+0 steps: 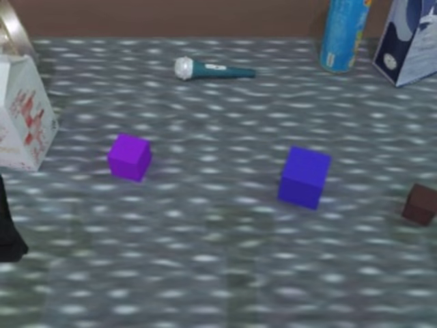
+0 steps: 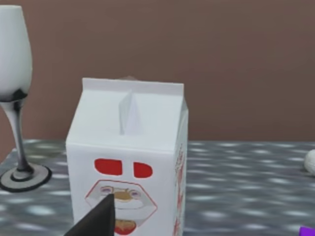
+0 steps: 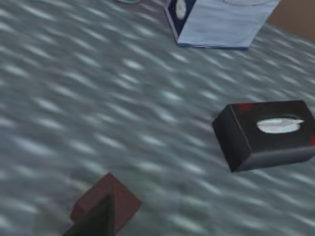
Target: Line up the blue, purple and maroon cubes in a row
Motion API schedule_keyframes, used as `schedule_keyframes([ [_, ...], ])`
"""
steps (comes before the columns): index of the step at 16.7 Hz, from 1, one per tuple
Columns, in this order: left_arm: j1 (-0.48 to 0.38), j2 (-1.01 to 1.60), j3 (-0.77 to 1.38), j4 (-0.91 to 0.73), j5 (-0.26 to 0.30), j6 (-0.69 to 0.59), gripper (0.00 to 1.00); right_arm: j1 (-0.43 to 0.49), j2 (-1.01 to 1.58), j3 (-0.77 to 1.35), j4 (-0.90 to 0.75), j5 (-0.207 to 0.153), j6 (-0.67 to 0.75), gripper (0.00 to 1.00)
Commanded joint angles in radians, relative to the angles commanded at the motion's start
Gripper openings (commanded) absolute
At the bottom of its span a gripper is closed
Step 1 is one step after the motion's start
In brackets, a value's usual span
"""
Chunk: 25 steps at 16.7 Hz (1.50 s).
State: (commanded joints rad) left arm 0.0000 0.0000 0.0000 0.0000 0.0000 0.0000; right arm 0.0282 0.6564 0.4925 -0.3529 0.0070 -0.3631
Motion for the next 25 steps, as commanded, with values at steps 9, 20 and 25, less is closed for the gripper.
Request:
schedule_keyframes([
  [9, 0.000, 0.000, 0.000, 0.000, 0.000, 0.000, 1.00, 0.053, 0.910, 0.598, -0.443, -0.007, -0.455, 1.00],
  [20, 0.000, 0.000, 0.000, 0.000, 0.000, 0.000, 1.00, 0.064, 1.290, 0.860, -0.623, -0.006, -0.639, 1.00],
  [25, 0.000, 0.000, 0.000, 0.000, 0.000, 0.000, 1.00, 0.062, 1.310, 0.833, -0.581, -0.006, -0.639, 1.00],
])
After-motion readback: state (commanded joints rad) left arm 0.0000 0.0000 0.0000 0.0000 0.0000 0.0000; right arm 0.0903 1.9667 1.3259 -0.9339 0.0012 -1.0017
